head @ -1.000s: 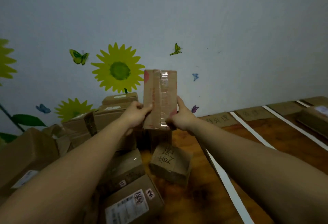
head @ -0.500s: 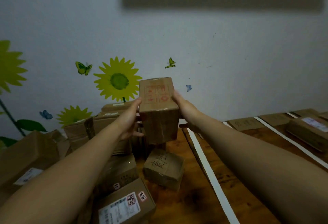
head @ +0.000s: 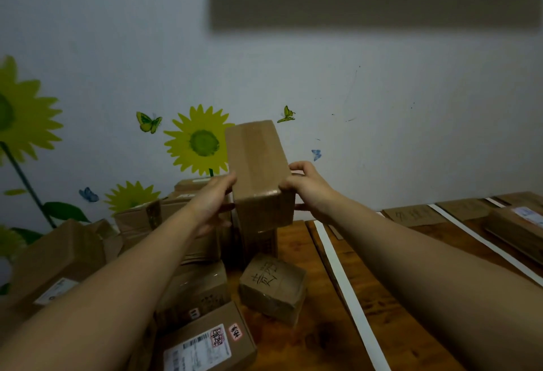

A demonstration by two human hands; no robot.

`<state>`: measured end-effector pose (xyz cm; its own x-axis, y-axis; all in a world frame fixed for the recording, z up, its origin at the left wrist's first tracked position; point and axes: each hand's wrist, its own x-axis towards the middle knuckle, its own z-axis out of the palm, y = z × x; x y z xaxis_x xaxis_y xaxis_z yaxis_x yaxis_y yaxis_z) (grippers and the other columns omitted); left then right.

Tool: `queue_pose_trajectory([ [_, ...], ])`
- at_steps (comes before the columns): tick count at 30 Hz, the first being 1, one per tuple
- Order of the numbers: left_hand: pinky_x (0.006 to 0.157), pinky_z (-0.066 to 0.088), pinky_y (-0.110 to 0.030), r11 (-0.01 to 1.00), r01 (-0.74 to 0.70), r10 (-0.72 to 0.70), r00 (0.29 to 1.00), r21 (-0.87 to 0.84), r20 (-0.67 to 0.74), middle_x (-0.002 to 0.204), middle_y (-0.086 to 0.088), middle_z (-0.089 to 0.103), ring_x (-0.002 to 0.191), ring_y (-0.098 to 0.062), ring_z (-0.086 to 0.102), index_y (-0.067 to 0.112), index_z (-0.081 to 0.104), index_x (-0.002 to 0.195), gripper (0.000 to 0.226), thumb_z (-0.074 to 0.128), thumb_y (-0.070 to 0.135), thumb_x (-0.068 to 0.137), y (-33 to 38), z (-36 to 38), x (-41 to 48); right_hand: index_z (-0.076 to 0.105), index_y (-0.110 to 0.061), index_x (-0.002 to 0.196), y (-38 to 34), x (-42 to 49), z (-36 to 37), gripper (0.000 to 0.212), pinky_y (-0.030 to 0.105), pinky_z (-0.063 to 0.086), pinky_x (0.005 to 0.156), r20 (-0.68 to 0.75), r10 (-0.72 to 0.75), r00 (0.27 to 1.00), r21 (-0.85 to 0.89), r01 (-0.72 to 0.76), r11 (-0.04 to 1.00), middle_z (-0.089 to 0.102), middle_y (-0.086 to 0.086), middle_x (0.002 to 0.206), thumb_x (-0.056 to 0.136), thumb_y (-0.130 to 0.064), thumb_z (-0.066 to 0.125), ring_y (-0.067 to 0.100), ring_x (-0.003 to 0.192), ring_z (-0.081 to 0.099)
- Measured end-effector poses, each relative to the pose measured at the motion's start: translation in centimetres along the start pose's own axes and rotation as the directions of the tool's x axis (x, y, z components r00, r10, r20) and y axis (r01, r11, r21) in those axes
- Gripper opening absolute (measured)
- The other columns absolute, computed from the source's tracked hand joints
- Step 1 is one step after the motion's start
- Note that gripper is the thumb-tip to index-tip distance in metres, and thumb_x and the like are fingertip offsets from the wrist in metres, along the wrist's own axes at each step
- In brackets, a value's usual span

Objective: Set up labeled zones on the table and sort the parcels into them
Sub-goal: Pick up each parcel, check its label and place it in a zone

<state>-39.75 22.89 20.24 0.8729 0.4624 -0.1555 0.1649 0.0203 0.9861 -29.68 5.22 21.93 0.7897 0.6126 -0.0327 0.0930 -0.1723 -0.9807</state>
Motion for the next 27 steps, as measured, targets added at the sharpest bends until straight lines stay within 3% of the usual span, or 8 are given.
queue_pose_trajectory([
  [3,0.062,0.042,-0.029,0.995,-0.077,0.073,0.995,-0.064,-0.065,0.116,0.0,0.059,0.092,-0.015,0.057,0.024,0.051,0.104,0.013,0.05,0.034,0.095,0.1,0.6,-0.5,0.027,-0.028,0.142,0.0,-0.4,0.0,0.072,0.051,0.053,0.091,0.036,-0.034,0.999,-0.006,0.034,0.999,0.054,0.001,0.112,0.085,-0.001,0.062,0.023,0.096,0.06],
  [6,0.052,0.049,-0.02,0.975,-0.21,0.2,0.972,-0.069,-0.122,0.108,0.002,0.061,0.088,-0.002,0.062,0.019,0.056,0.113,0.023,0.039,0.028,0.101,0.5,1.4,-0.9,0.026,-0.029,0.144,0.2,-0.6,0.1,0.07,0.04,0.058,0.082,0.01,-0.05,0.999,0.075,0.049,0.996,0.054,0.002,0.12,0.089,-0.021,0.068,0.024,0.102,0.062],
  [10,0.087,0.048,-0.035,0.973,-0.225,0.229,0.959,0.044,-0.166,0.133,-0.006,0.052,0.114,-0.022,0.055,0.022,0.033,0.141,0.05,0.053,0.028,0.095,0.5,1.4,-0.7,0.015,-0.036,0.15,0.5,-0.6,-0.2,0.079,0.04,0.058,0.082,-0.004,-0.092,0.996,0.11,0.092,0.99,0.055,-0.002,0.111,0.092,-0.018,0.065,0.025,0.1,0.064],
  [13,0.086,0.044,-0.037,0.991,-0.125,0.129,0.983,0.036,-0.134,0.132,0.001,0.05,0.12,-0.028,0.052,0.023,0.021,0.147,0.068,0.058,0.035,0.091,0.6,1.7,-1.0,0.017,-0.037,0.151,0.5,-0.4,-0.5,0.074,0.042,0.057,0.085,-0.014,-0.082,0.997,0.095,0.083,0.992,0.054,-0.001,0.121,0.094,-0.018,0.06,0.025,0.103,0.063],
  [17,0.092,0.048,-0.043,0.994,-0.111,0.112,0.976,0.014,-0.186,0.124,-0.005,0.056,0.113,-0.029,0.058,0.013,0.022,0.145,0.079,0.071,0.019,0.083,0.4,2.1,-1.1,0.016,-0.036,0.153,0.2,-0.5,-0.2,0.097,0.042,0.051,0.098,-0.047,-0.073,0.996,-0.151,0.066,0.986,0.037,0.001,0.146,0.073,-0.073,0.058,0.026,0.121,0.052],
  [20,0.093,0.05,-0.044,0.991,-0.135,0.137,0.976,0.02,-0.167,0.123,-0.015,0.062,0.105,-0.029,0.062,0.007,0.047,0.129,0.051,0.068,0.002,0.082,0.2,1.9,-1.3,0.016,-0.033,0.153,-0.1,-0.8,-0.3,0.112,0.037,0.053,0.093,-0.044,-0.038,0.998,-0.231,0.027,0.973,0.039,0.004,0.141,0.062,-0.079,0.061,0.026,0.117,0.055],
  [24,0.09,0.05,-0.043,0.972,-0.222,0.214,0.972,-0.081,-0.097,0.12,-0.013,0.061,0.107,-0.03,0.061,0.018,0.039,0.143,0.061,0.057,-0.004,0.088,0.8,1.2,-2.1,0.042,-0.031,0.144,-0.3,-1.4,-1.4,0.05,0.027,0.055,0.066,-0.044,-0.076,0.996,-0.202,0.066,0.977,0.067,-0.004,0.116,0.096,-0.043,0.049,0.007,0.086,0.063],
  [27,0.086,0.054,-0.044,0.951,-0.308,0.308,0.951,0.013,-0.027,0.127,-0.008,0.055,0.103,-0.023,0.063,0.034,0.027,0.147,0.075,0.056,-0.005,0.089,1.6,1.1,-3.2,0.05,-0.034,0.132,-0.5,-2.5,-1.4,0.031,0.021,0.054,0.059,-0.082,-0.17,0.982,-0.141,0.157,0.977,0.068,-0.011,0.099,0.101,-0.033,0.043,0.002,0.079,0.066],
])
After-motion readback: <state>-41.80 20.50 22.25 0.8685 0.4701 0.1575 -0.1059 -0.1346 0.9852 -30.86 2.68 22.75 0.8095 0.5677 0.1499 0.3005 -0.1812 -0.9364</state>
